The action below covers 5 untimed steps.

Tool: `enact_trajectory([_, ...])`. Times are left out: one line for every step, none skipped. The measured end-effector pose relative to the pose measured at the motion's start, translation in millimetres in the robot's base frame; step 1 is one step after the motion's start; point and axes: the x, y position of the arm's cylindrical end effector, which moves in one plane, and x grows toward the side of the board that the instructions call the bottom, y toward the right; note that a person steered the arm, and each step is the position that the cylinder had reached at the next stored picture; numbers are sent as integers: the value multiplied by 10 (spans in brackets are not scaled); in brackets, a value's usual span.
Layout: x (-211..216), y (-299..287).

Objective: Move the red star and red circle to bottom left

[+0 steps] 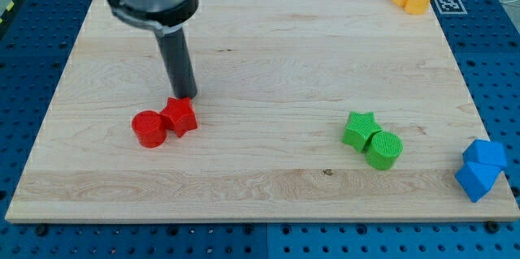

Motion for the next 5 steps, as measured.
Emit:
enact_trajectory([-67, 398])
enact_trajectory([111, 641])
enact_trajectory([275, 596])
enact_trajectory([370, 388])
enact_trajectory([491, 197])
